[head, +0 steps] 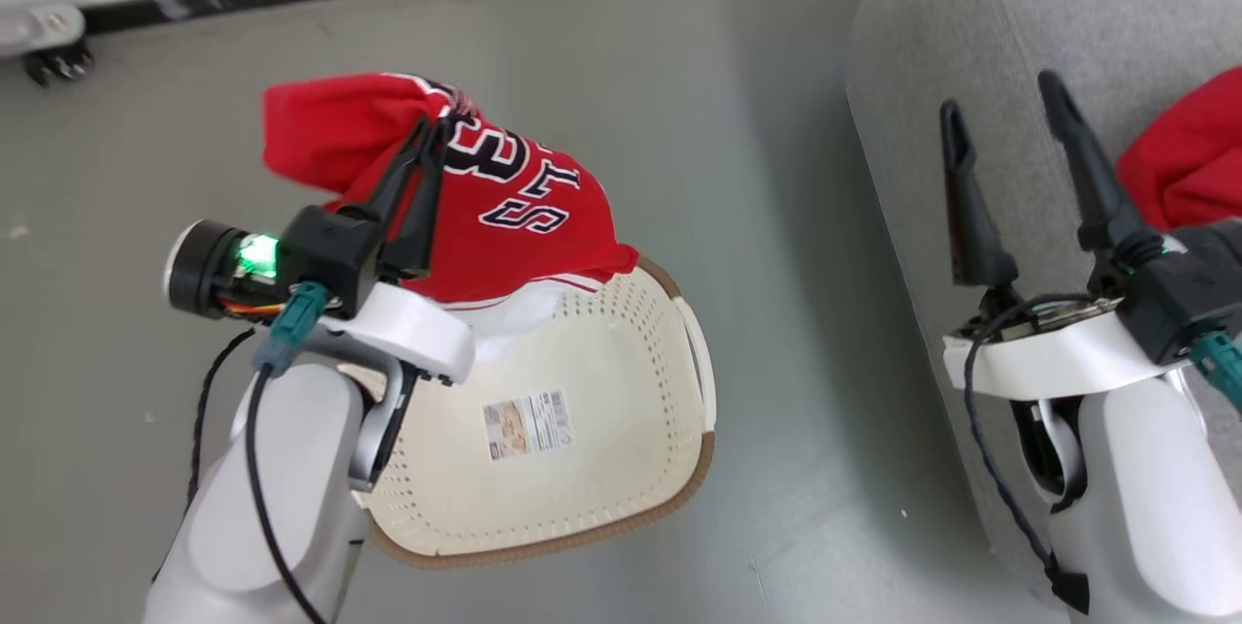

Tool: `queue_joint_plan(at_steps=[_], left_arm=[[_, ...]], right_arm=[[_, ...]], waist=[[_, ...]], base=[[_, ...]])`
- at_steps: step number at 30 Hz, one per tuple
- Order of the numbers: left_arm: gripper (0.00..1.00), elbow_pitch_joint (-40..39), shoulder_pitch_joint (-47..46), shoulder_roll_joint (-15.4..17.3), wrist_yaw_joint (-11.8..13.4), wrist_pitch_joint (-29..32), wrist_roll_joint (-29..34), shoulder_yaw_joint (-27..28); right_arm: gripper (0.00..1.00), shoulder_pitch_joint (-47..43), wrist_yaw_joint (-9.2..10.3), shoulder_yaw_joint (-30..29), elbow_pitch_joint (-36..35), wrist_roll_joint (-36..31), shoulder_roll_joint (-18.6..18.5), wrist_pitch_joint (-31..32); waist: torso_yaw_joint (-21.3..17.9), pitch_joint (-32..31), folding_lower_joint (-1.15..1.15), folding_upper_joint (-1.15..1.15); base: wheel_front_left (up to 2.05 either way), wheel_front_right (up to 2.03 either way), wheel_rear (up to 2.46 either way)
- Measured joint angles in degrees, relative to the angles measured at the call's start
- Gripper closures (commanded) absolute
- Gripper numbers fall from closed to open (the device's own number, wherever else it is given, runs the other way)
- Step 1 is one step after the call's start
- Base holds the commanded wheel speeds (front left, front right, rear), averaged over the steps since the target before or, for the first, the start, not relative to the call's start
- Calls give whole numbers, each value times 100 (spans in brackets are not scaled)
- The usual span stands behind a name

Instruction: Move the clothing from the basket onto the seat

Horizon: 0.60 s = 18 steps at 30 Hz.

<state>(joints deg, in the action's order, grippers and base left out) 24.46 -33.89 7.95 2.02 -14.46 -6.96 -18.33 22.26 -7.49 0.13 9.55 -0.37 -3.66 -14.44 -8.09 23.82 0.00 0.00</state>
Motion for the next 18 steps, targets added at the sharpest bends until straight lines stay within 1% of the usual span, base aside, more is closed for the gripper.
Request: queue_joint_plan(at_steps=[9, 15, 18], left_arm=[[100, -326, 325, 121, 1, -1, -47, 160], [100, -432, 495, 307, -10, -1, -45, 166], [100, -481, 564, 354, -79, -1, -38, 160]], right_arm=[[0, -163, 0, 147, 244, -24, -96, 0], [0, -375, 0, 168, 415, -23, -168, 0], [0, -467, 0, 221, 501, -23, -210, 0]], waist=[[194, -550, 0, 0], [322, -924, 0, 0], [384, -1110, 0, 0]], base=[[0, 0, 0], [0, 0, 0], [0, 0, 0]])
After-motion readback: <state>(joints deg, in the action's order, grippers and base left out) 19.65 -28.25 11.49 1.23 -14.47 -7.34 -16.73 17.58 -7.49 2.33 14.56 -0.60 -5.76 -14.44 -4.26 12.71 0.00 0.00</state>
